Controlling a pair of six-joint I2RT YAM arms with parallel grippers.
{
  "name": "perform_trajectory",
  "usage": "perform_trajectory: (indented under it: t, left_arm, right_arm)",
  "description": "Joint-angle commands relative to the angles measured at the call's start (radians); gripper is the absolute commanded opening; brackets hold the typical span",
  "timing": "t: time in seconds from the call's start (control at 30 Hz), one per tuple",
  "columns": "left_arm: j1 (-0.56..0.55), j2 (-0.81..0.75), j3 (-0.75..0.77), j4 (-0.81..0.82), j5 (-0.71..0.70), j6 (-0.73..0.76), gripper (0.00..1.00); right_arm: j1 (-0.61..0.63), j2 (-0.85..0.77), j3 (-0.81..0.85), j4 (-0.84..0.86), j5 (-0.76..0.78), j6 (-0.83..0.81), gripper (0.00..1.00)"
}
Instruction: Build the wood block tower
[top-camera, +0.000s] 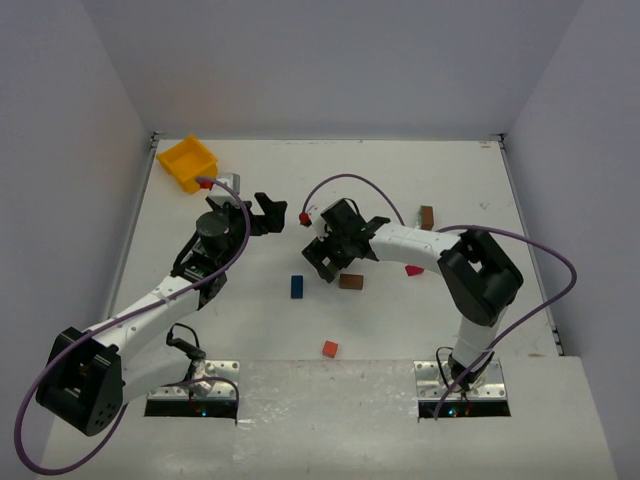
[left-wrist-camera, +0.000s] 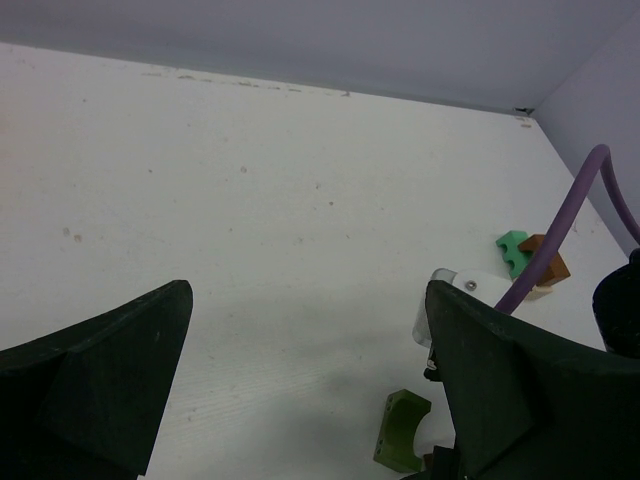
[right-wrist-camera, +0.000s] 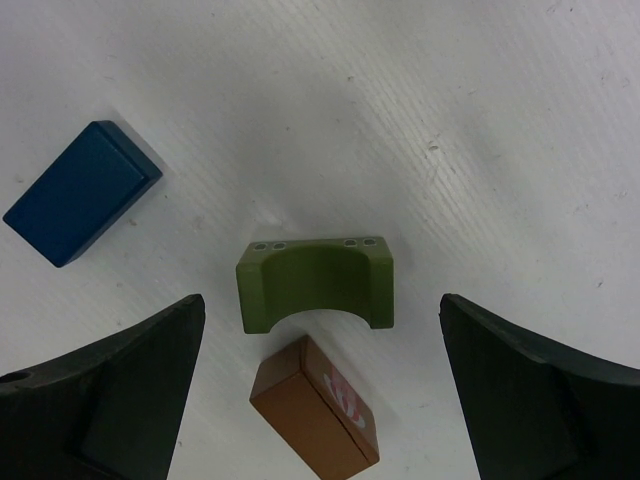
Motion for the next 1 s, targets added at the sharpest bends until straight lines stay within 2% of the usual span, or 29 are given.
perform_trajectory:
  t: [0.0, 0.47, 0.97]
  left_arm:
    - [0.011, -0.010, -0.002, 0.042, -0.012, -0.006, 1.00]
    - [0.011, -0.004, -0.002, 0.045, -0.005, -0.005, 1.00]
    - [0.011, -0.010, -0.004, 0.043, -0.002, -0.005, 1.00]
  right_arm:
    - [0.005, 0.005, 0.051, 0.010, 0.015, 0.005, 0.99]
    - [0.011, 0.012, 0.046, 0.004, -0.004, 0.020, 0.98]
    - [0.045, -0.001, 0.061, 0.011, -0.016, -0.067, 0.99]
